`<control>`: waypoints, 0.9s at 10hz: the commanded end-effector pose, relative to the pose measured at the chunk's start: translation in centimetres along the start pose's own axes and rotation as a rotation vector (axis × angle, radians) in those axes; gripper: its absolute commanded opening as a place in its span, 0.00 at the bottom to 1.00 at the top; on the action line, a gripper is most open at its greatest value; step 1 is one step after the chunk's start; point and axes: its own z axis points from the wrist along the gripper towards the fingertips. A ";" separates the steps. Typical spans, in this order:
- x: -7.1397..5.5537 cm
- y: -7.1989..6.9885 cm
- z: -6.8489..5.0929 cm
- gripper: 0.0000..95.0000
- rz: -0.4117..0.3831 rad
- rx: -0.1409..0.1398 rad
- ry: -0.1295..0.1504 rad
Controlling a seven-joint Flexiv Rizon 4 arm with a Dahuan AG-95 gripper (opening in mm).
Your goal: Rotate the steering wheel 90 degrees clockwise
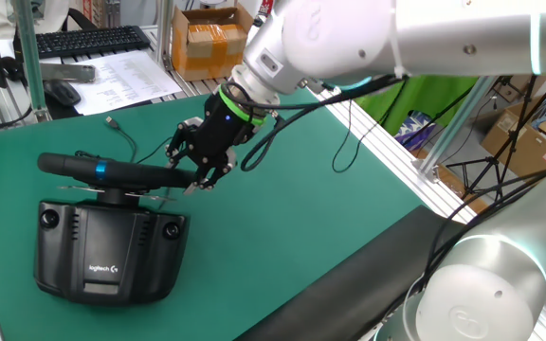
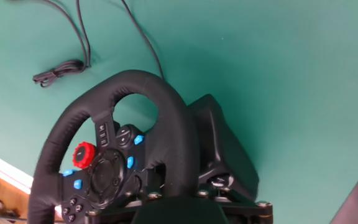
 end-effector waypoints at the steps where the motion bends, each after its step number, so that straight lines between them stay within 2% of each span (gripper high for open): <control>1: 0.3 0.0 0.1 0.00 0.017 -0.014 -0.005; 5: 0.8 0.2 0.2 0.00 0.031 -0.011 -0.011; 9: 2.2 0.8 0.3 0.00 0.060 -0.002 -0.029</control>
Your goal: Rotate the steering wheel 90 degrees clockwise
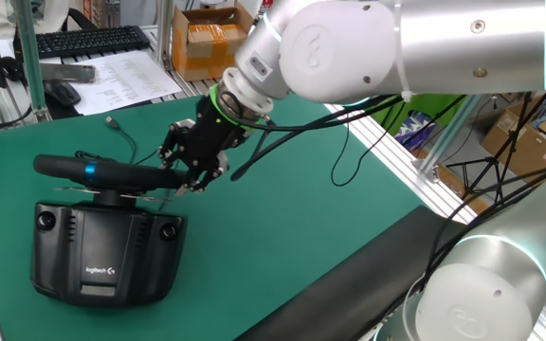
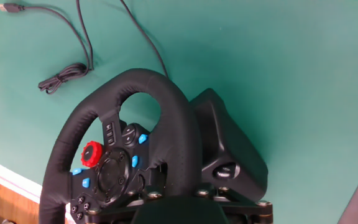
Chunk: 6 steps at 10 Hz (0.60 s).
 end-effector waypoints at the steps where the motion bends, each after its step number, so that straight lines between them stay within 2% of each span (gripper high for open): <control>1: 0.6 0.1 0.1 0.00 0.005 0.001 -0.002; 4: 0.7 0.2 0.1 0.00 0.005 0.008 -0.027; 6: 0.9 0.2 0.1 0.00 0.044 -0.002 -0.062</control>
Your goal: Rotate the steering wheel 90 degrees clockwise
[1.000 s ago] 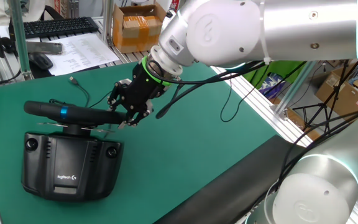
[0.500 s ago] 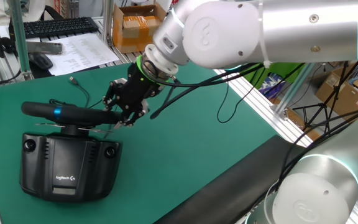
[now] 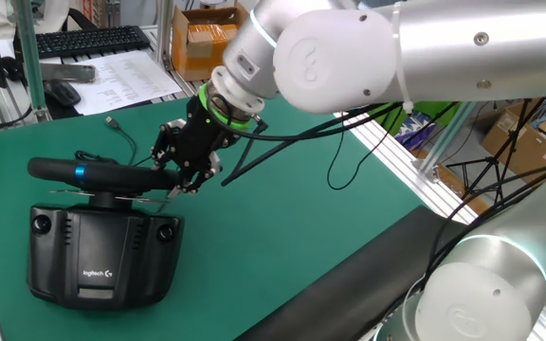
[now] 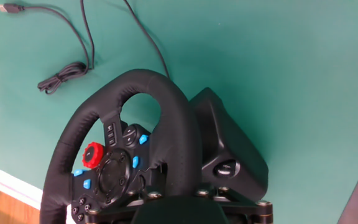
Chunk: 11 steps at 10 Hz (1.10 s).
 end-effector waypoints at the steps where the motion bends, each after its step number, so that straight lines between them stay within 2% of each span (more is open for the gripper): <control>1: 0.4 0.0 0.0 0.00 0.033 -0.007 -0.031; 2: 0.9 0.1 -0.1 0.00 0.045 -0.004 -0.045; 6: 1.7 0.3 -0.1 0.00 0.067 -0.003 -0.082; 9: 2.1 0.4 -0.1 0.00 0.098 -0.019 -0.109; 11: 2.4 0.5 0.2 0.00 0.130 -0.039 -0.135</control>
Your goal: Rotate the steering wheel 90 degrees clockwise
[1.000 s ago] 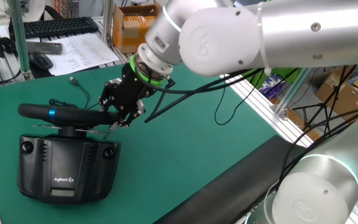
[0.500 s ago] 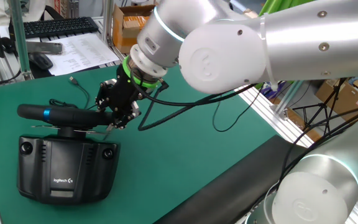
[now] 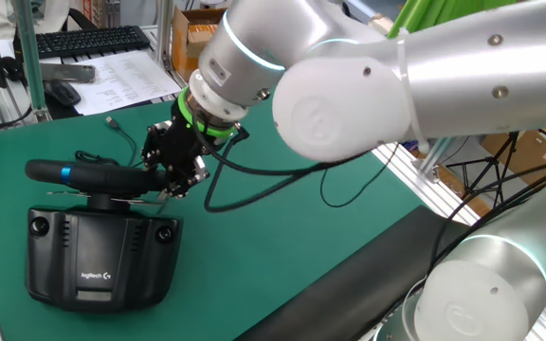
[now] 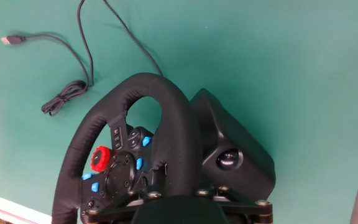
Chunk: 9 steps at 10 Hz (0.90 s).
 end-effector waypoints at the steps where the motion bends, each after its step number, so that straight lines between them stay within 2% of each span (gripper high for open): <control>1: 0.4 0.0 0.4 0.00 0.027 -0.012 -0.031; 2: 0.6 0.0 0.4 0.00 0.034 -0.013 -0.038; 3: 0.9 0.1 0.3 0.00 0.057 -0.027 -0.049; 9: 2.2 0.1 0.4 0.00 0.085 -0.031 -0.048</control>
